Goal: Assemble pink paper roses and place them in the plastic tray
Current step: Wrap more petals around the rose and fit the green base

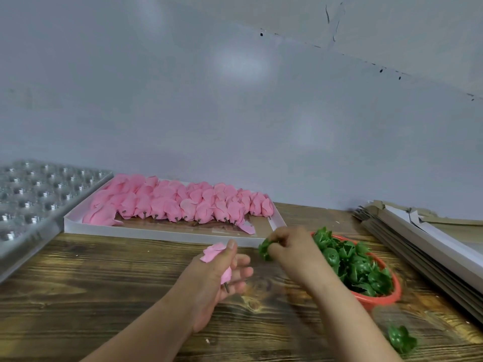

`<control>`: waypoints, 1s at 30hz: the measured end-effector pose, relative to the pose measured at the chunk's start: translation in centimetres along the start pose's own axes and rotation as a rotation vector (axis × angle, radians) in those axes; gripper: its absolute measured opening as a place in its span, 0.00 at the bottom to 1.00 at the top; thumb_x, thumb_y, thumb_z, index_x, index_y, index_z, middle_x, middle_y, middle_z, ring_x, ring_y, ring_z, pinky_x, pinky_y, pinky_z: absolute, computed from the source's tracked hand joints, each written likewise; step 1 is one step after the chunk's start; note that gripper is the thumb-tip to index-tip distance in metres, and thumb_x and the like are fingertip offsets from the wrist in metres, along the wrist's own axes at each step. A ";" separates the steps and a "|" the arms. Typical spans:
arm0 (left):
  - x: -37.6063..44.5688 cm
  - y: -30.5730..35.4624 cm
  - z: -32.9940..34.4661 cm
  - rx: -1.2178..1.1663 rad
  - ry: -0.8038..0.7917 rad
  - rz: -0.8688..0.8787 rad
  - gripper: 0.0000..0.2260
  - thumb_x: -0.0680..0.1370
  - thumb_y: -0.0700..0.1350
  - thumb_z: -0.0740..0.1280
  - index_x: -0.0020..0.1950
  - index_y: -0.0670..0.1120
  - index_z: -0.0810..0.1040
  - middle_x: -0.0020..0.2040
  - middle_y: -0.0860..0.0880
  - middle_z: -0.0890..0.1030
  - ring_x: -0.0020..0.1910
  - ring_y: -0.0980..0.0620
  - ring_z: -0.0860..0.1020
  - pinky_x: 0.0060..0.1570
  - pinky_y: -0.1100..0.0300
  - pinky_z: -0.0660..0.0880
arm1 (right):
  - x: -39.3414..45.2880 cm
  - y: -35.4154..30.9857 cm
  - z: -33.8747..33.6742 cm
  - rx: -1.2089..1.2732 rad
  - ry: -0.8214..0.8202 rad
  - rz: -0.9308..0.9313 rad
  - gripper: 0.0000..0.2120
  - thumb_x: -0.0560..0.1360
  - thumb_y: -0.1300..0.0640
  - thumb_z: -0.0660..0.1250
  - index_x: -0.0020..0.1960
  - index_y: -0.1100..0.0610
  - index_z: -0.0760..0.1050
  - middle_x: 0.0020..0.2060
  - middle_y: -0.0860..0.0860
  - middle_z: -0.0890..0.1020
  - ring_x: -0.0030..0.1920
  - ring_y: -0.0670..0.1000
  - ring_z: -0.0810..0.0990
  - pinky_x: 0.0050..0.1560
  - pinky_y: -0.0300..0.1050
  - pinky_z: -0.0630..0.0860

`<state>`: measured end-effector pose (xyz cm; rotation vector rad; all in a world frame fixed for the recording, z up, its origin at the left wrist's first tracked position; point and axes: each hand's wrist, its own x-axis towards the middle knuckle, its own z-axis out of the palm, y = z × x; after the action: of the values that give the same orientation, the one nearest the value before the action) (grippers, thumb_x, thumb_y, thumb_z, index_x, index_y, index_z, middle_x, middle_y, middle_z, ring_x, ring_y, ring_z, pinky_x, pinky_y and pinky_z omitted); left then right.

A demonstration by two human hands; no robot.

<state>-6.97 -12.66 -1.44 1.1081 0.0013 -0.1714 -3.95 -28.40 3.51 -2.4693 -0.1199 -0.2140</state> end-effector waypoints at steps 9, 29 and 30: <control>0.1 -0.1 0.0 0.017 0.005 0.040 0.12 0.71 0.53 0.66 0.43 0.45 0.83 0.48 0.47 0.86 0.45 0.49 0.85 0.37 0.62 0.79 | -1.1 -2.2 1.7 -0.231 -0.072 -0.010 0.08 0.72 0.56 0.63 0.47 0.57 0.78 0.41 0.54 0.81 0.44 0.55 0.79 0.44 0.45 0.73; 0.7 0.6 -0.7 -0.115 0.203 -0.020 0.15 0.77 0.51 0.65 0.36 0.42 0.73 0.41 0.44 0.85 0.37 0.51 0.82 0.37 0.57 0.77 | -1.2 -0.5 1.7 0.713 -0.431 -0.040 0.10 0.71 0.70 0.70 0.48 0.59 0.81 0.33 0.53 0.82 0.32 0.49 0.80 0.34 0.37 0.79; 0.8 0.5 -0.7 -0.075 0.235 0.010 0.16 0.77 0.52 0.65 0.35 0.43 0.73 0.43 0.44 0.85 0.38 0.50 0.80 0.40 0.56 0.76 | -1.2 -0.5 1.6 0.705 -0.421 -0.025 0.10 0.71 0.70 0.70 0.49 0.60 0.81 0.31 0.52 0.82 0.31 0.49 0.79 0.34 0.37 0.78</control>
<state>-6.07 -11.97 -1.40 1.0480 0.2103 -0.0307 -4.96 -27.04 2.32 -1.7739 -0.3404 0.2991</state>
